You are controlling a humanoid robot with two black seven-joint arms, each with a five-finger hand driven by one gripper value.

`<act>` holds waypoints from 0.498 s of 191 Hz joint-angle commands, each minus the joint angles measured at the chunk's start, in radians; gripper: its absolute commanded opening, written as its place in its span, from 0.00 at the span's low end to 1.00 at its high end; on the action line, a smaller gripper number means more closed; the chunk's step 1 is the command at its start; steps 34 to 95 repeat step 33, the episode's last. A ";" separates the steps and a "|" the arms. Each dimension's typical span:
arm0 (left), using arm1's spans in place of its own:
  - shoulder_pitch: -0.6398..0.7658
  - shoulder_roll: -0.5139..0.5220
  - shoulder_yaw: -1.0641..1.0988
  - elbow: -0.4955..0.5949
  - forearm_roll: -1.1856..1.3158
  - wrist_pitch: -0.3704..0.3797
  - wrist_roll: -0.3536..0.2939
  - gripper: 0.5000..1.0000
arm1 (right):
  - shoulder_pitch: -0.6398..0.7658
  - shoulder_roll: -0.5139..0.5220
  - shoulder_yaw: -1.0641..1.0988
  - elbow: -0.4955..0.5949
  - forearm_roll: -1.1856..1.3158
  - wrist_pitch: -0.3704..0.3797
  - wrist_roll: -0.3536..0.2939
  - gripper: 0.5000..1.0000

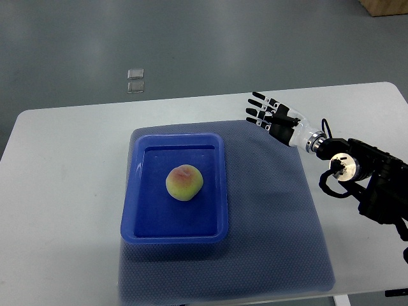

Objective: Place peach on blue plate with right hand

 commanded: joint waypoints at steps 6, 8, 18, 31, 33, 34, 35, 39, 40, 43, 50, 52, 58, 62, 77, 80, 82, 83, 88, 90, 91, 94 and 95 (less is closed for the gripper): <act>0.000 0.000 0.000 0.000 0.000 0.000 0.000 1.00 | -0.002 0.001 0.000 -0.001 0.000 0.000 0.002 0.86; 0.000 0.000 0.000 0.000 0.000 0.000 0.000 1.00 | -0.002 0.001 0.000 -0.001 0.000 0.000 0.002 0.86; 0.000 0.000 0.000 0.000 0.000 0.000 0.000 1.00 | -0.002 0.000 0.000 0.001 0.000 0.000 0.001 0.86; 0.000 0.000 0.000 0.000 0.000 0.000 0.000 1.00 | -0.002 -0.008 0.000 0.001 0.002 -0.001 0.002 0.86; 0.000 0.000 0.000 0.000 0.000 0.000 0.000 1.00 | -0.002 -0.008 0.000 0.001 0.000 -0.003 0.002 0.86; 0.000 0.000 0.000 0.000 0.000 0.000 0.000 1.00 | -0.002 -0.008 0.000 0.001 0.000 -0.003 0.002 0.86; 0.000 0.000 0.000 0.000 0.000 0.000 0.000 1.00 | -0.002 -0.008 0.000 0.001 0.000 -0.003 0.002 0.86; 0.000 0.000 0.000 0.000 0.000 0.000 0.000 1.00 | -0.002 -0.008 0.000 0.001 0.000 -0.003 0.002 0.86; 0.000 0.000 0.000 0.000 0.000 0.000 0.000 1.00 | -0.002 -0.008 0.000 0.001 0.000 -0.003 0.002 0.86; 0.000 0.000 0.000 0.000 0.000 0.000 0.000 1.00 | -0.002 -0.008 0.000 0.001 0.000 -0.003 0.002 0.86; 0.000 0.000 0.000 0.000 0.000 0.000 0.000 1.00 | -0.002 -0.008 0.000 0.001 0.000 -0.003 0.002 0.86; 0.000 0.000 0.000 0.000 0.000 0.000 0.000 1.00 | -0.002 -0.008 0.000 0.001 0.000 -0.003 0.002 0.86; 0.000 0.000 0.000 0.000 0.000 0.000 0.000 1.00 | -0.002 -0.008 0.000 0.001 0.000 -0.003 0.002 0.86; 0.000 0.000 0.000 0.000 0.000 0.000 0.000 1.00 | -0.002 -0.008 0.000 0.001 0.000 -0.003 0.002 0.86; 0.000 0.000 0.000 0.000 0.000 0.000 0.000 1.00 | -0.002 -0.008 0.000 0.001 0.000 -0.003 0.002 0.86; 0.000 0.000 0.000 0.000 0.000 0.000 0.000 1.00 | -0.002 -0.008 0.000 0.001 0.000 -0.003 0.002 0.86; 0.000 0.000 0.000 0.000 0.000 0.000 0.000 1.00 | -0.002 -0.008 0.000 0.001 0.000 -0.003 0.002 0.86; 0.000 0.000 0.000 0.000 0.000 0.000 0.000 1.00 | -0.002 -0.008 0.000 0.001 0.000 -0.003 0.002 0.86; 0.000 0.000 0.000 0.000 0.000 0.000 0.000 1.00 | -0.002 -0.008 0.000 0.001 0.000 -0.003 0.002 0.86; 0.000 0.000 0.000 0.000 0.000 0.000 0.000 1.00 | -0.002 -0.008 0.000 0.001 0.000 -0.003 0.002 0.86; 0.000 0.000 0.000 0.000 0.000 0.000 0.000 1.00 | -0.002 -0.008 0.000 0.001 0.000 -0.003 0.002 0.86; 0.000 0.000 0.000 0.000 0.000 0.000 0.000 1.00 | -0.002 -0.008 0.000 0.001 0.000 -0.003 0.002 0.86; 0.000 0.000 0.000 0.000 0.000 0.000 0.000 1.00 | -0.002 -0.008 0.000 0.001 0.000 -0.003 0.002 0.86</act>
